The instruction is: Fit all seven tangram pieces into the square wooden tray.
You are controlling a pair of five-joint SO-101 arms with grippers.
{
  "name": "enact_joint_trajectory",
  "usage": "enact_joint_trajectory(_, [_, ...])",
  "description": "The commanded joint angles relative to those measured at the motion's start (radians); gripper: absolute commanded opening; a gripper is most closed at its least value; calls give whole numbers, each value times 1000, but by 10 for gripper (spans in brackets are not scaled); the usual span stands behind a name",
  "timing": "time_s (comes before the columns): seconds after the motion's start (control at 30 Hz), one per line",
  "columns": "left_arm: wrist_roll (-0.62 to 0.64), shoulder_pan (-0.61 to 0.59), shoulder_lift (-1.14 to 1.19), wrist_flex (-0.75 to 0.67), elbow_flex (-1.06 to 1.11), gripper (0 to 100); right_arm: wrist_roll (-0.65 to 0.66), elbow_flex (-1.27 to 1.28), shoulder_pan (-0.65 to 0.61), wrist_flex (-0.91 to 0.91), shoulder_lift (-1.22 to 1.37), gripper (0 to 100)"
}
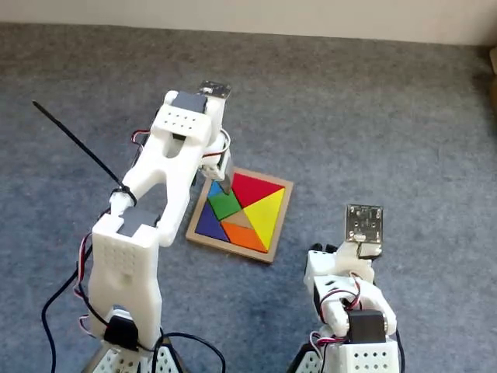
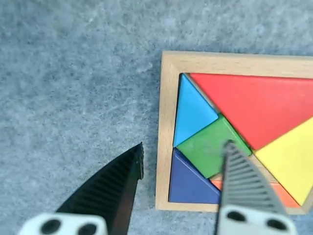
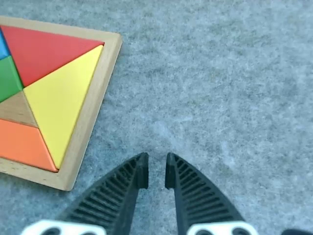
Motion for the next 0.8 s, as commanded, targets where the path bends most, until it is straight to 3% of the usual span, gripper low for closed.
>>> enact_joint_trajectory(0.0, [5, 19, -110, 9, -38, 177, 9, 139, 16, -5, -18, 74])
enact_joint_trajectory(0.2, [5, 10, -229, -17, 93, 117, 9, 139, 16, -5, -18, 74])
enact_joint_trajectory(0.4, [0, 10, -357, -310, 407, 24, 9, 139, 16, -5, -18, 74])
enact_joint_trajectory(0.77, [0, -27, -598, -597, 731, 5, 9, 139, 16, -5, -18, 74])
